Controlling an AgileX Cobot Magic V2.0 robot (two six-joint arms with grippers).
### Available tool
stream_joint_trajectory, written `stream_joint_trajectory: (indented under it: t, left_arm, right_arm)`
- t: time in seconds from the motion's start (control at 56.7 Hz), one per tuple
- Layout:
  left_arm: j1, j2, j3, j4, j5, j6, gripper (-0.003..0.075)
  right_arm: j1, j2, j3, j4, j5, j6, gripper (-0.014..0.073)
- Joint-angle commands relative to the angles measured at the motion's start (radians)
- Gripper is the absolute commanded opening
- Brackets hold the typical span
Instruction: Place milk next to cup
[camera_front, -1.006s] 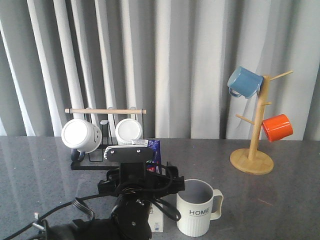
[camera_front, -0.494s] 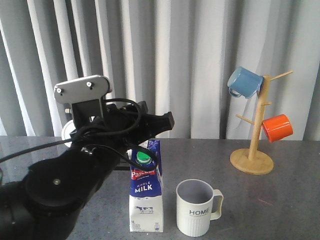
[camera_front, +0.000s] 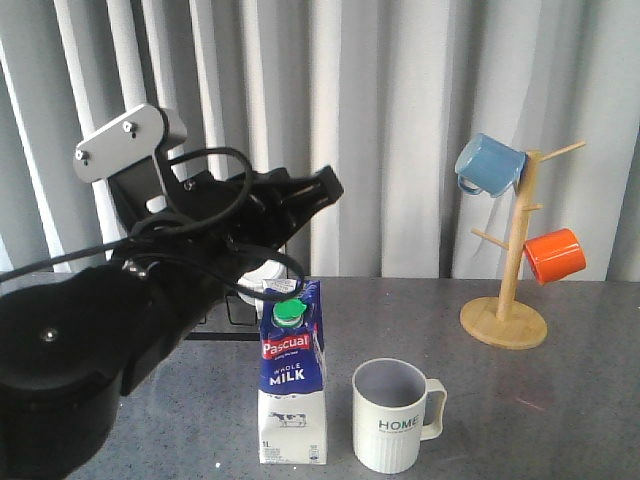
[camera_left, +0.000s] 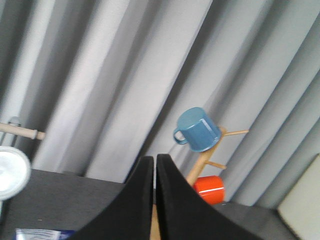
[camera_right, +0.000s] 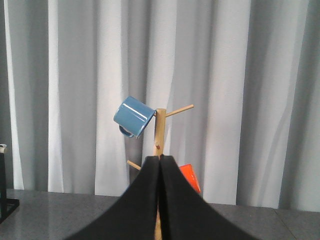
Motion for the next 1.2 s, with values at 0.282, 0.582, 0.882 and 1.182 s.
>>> stream_joint_trajectory:
  t: [0.282, 0.582, 0.882, 1.182]
  left_arm:
    - [-0.079, -0.037, -0.192, 0.341, 0.505, -0.091, -0.0008]
    - [-0.002, -0.135, -0.034, 0.807, 0.501, -0.500, -0.0008]
    - [0.180, -0.370, 0.316, 0.898, 0.313, -0.548, -0.0007]
    - [0.334, -0.518, 0.564, 0.898, 0.270, -0.468, -0.0007]
  right_arm:
    - [-0.007, -0.003, -0.025, -0.005, -0.068, -0.002, -0.0008]
    - [-0.007, -0.003, -0.025, -0.005, -0.068, -0.002, -0.0008]
    - [-0.007, -0.003, -0.025, -0.005, -0.068, -0.002, -0.0008]
    - [-0.007, -0.003, -0.025, -0.005, -0.068, -0.002, -0.0008]
